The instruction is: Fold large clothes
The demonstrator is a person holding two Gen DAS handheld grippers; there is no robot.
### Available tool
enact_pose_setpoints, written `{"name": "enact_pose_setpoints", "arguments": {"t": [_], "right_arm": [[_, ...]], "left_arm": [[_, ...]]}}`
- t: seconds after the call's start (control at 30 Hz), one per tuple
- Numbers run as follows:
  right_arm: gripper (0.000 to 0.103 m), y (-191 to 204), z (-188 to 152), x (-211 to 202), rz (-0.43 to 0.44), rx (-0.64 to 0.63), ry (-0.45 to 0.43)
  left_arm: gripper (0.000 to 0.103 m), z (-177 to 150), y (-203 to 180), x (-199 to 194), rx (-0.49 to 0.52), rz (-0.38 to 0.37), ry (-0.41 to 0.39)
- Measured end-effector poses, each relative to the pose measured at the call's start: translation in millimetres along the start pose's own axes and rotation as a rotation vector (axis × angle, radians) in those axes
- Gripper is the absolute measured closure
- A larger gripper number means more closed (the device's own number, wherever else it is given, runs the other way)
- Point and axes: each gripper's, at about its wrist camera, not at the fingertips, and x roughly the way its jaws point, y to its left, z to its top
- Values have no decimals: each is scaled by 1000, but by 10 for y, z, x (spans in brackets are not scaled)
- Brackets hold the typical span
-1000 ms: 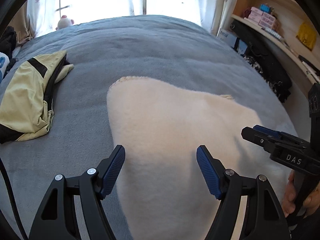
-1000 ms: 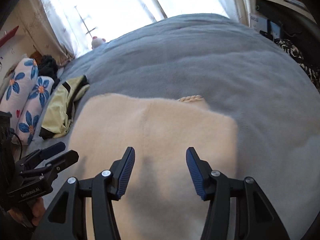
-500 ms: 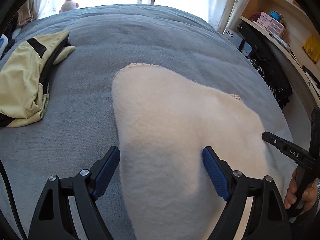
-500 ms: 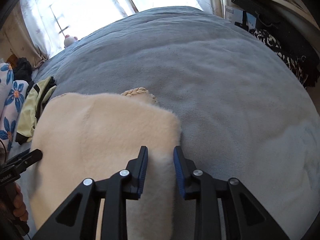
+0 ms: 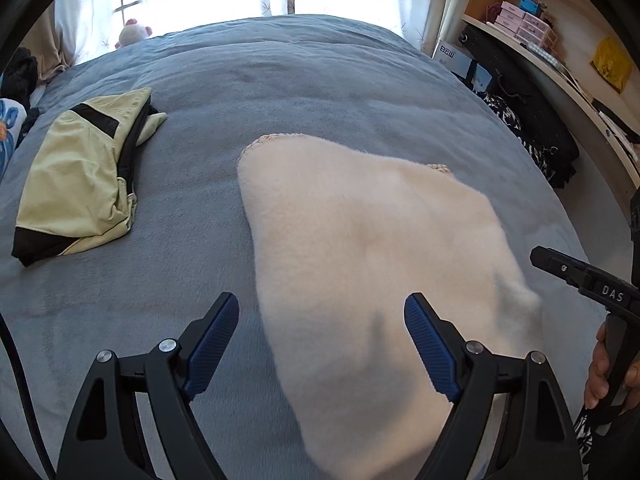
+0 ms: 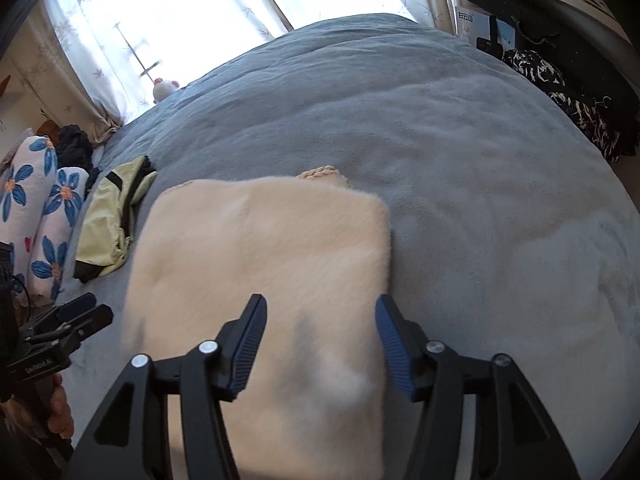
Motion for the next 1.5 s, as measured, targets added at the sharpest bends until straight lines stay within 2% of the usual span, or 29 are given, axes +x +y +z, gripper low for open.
{"name": "enact_pose_setpoints", "arguments": {"t": [0.1,0.33,0.47,0.53,0.6,0.67,0.83,0.93,1.3,1.5], "right_arm": [[44,46,-71,-173,35,0,9],[44,162,-180,-601,91,-38,-5],[44,187,-213,-739,118,-61,11],[41,185,-225,-769,115,-64,27],[28,154,-228,-766,114,-57,38],[24,110,-223,-730,113,-56,53],[22,-48,-223,-534,127,-32,122],[14,-152,-233,-390,128,-17,166],[12,-501,-232,152,190,78,293],[10,-598,-253,457,231,107,331]], "left_arm": [[19,-118,-44,-200,17,7,-23],[19,-306,-135,-536,25,-38,-27],[19,-357,-182,-708,34,-50,-63],[19,-363,-213,-753,50,-66,-69],[19,-362,-243,-750,67,-85,-52],[19,-367,-261,-711,78,-89,-31],[15,-382,-280,-529,81,-88,11],[15,-385,-223,-365,54,-93,40],[14,-387,27,331,-76,-152,194],[13,-425,105,594,-117,-186,226]]}}
